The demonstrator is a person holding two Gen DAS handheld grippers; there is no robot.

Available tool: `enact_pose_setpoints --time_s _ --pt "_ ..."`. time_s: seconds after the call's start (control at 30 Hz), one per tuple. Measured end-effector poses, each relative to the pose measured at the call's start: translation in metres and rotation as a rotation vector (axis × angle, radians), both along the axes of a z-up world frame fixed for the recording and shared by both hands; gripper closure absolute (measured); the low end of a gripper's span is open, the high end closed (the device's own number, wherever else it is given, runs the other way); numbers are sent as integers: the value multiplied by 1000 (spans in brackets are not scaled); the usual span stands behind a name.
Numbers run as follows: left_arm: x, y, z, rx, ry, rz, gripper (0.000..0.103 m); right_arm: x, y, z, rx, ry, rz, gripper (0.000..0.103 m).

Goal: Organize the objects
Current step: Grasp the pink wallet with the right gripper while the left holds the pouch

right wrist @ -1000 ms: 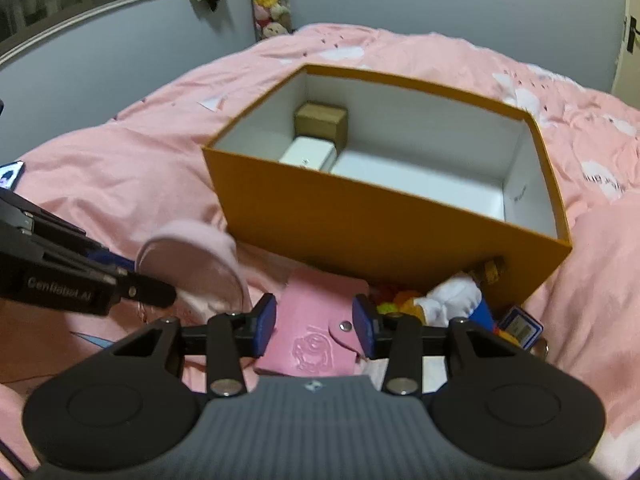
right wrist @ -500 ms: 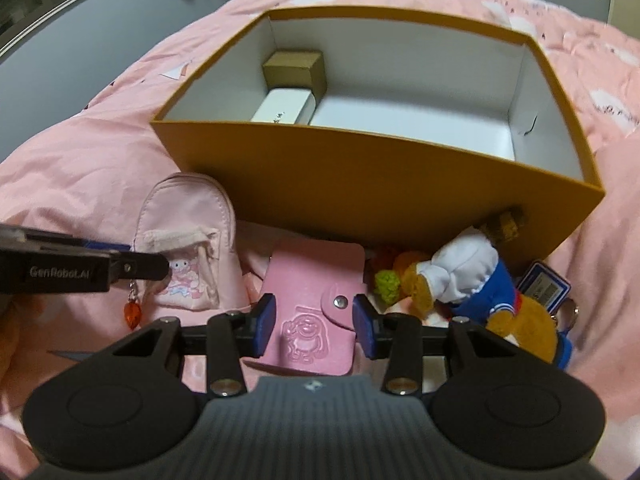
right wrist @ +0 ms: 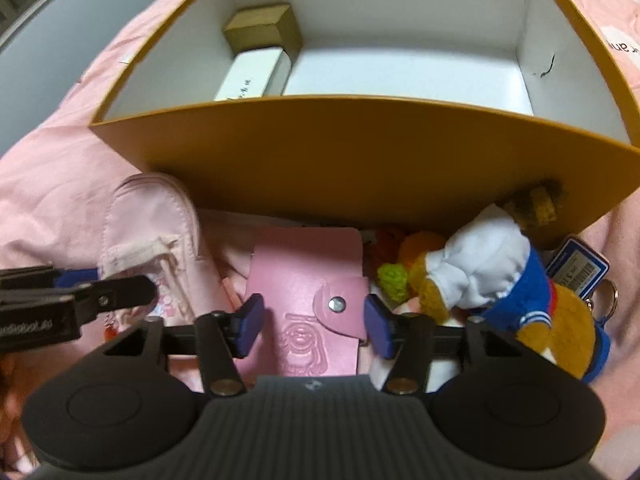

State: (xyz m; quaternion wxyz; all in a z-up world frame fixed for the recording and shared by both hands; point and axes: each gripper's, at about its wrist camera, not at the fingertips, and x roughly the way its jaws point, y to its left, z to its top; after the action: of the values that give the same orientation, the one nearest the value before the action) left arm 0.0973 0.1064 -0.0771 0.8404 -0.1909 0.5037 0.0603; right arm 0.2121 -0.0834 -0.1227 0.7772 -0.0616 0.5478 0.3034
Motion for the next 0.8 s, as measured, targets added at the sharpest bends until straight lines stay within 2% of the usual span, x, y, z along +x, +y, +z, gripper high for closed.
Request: enact_pose_setpoints --time_s 0.1,0.23,0.37,0.53,0.63,0.7,0.8 --pt "-2 1 0 -11 0 7 55 7 12 -7 -29 31 5 28" --pt "-4 4 -1 -20 -1 10 55 13 19 -14 -27 50 14 24" --pt "-4 6 -2 -32 1 13 55 21 16 -23 19 87 5 21" --pt "-5 7 -3 -35 -3 11 55 24 0 -10 128 135 -32 22" --pt "-5 7 -3 -36 -1 11 55 26 -16 -1 203 173 -80 32" --pt "-5 9 -3 -43 -3 16 55 26 -24 4 224 180 -106 46" --pt "-5 10 -4 -54 -4 26 55 23 -30 11 263 193 -106 54"
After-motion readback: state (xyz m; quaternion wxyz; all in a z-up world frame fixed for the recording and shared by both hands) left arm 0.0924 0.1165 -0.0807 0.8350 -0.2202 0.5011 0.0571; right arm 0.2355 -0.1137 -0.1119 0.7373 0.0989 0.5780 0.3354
